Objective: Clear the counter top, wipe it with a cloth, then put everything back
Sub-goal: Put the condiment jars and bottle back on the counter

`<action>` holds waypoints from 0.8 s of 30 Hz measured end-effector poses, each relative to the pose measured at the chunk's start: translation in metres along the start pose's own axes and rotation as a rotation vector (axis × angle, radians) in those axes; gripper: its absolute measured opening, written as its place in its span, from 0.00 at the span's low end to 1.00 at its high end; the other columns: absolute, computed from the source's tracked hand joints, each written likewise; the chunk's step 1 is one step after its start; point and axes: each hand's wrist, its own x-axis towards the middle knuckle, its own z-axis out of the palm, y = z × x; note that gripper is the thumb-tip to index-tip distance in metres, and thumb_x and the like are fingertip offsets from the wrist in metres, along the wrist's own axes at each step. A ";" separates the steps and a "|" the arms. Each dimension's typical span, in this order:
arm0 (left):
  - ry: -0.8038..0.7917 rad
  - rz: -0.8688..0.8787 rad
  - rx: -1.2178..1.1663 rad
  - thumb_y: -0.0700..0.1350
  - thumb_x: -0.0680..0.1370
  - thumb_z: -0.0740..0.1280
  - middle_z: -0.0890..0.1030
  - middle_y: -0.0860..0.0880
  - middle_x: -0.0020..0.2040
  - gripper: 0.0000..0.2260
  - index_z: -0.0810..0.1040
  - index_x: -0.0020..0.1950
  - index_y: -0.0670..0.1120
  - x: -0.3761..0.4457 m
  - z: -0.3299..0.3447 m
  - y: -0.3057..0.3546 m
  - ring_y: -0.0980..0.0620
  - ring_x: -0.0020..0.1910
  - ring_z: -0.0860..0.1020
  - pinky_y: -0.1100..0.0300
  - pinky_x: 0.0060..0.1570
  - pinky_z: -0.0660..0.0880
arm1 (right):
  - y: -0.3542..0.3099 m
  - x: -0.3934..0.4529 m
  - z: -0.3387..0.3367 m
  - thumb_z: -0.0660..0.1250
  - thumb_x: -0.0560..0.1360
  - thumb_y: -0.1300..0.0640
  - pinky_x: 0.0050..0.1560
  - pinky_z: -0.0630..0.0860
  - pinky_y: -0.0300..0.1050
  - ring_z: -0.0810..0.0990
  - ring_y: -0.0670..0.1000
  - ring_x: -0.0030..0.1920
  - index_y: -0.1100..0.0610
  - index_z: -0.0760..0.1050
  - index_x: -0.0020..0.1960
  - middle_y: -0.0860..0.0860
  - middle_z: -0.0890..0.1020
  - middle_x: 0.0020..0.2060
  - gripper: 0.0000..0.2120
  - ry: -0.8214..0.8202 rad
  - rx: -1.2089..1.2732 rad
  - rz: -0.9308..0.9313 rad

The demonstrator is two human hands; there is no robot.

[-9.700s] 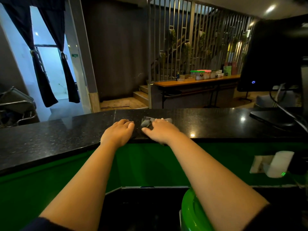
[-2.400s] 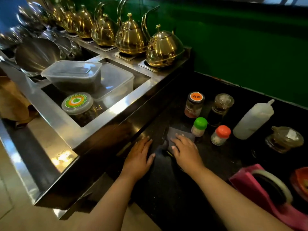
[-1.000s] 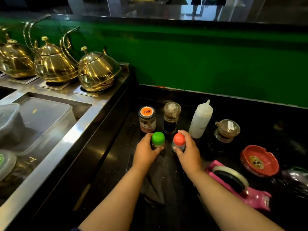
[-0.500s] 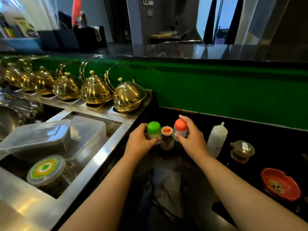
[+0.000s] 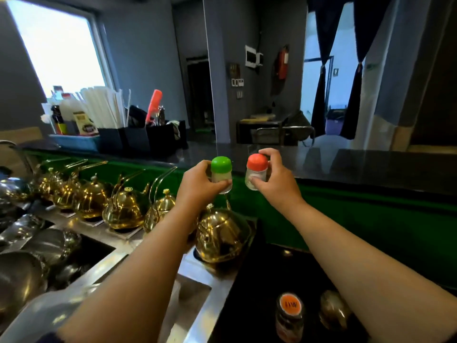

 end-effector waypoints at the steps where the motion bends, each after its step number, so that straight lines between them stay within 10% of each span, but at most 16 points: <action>1: 0.011 0.003 0.012 0.51 0.68 0.77 0.80 0.52 0.50 0.24 0.75 0.60 0.47 0.018 -0.002 -0.004 0.55 0.47 0.79 0.58 0.49 0.77 | -0.002 0.018 0.004 0.72 0.72 0.57 0.46 0.70 0.42 0.77 0.51 0.49 0.49 0.64 0.66 0.50 0.77 0.53 0.27 0.001 -0.014 -0.007; 24: -0.031 -0.125 -0.005 0.50 0.69 0.76 0.80 0.48 0.52 0.21 0.77 0.58 0.45 0.189 0.061 -0.063 0.52 0.48 0.76 0.59 0.46 0.70 | 0.064 0.168 0.086 0.70 0.73 0.58 0.52 0.72 0.45 0.76 0.55 0.58 0.48 0.64 0.69 0.54 0.76 0.60 0.28 -0.016 -0.056 0.179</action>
